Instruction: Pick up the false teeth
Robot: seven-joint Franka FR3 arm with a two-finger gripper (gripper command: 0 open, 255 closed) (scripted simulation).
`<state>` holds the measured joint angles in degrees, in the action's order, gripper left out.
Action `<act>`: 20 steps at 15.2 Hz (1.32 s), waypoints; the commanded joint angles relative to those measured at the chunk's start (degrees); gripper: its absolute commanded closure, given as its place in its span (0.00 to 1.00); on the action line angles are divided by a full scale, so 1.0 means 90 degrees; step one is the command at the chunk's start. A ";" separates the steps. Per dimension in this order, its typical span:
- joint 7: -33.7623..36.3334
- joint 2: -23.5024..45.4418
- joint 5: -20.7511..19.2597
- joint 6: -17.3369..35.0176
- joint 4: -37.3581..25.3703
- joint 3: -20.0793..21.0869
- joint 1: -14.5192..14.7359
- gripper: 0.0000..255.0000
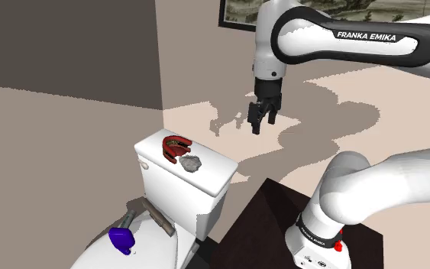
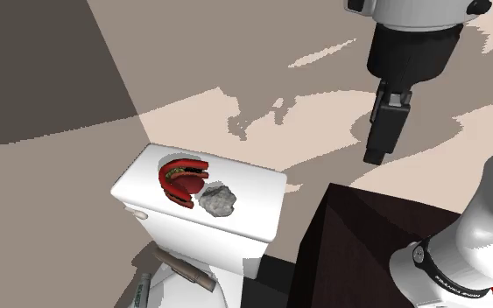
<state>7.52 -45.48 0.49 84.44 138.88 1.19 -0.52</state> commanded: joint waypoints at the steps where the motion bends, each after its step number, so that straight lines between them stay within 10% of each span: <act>1: 0.0000 0.0000 0.0000 0.0000 0.0000 0.0000 0.0000 0.00; 20: 0.0539 0.4497 0.0087 0.2850 -0.1769 0.0325 0.0015 0.00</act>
<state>12.02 -7.08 1.31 109.32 124.34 3.96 -0.45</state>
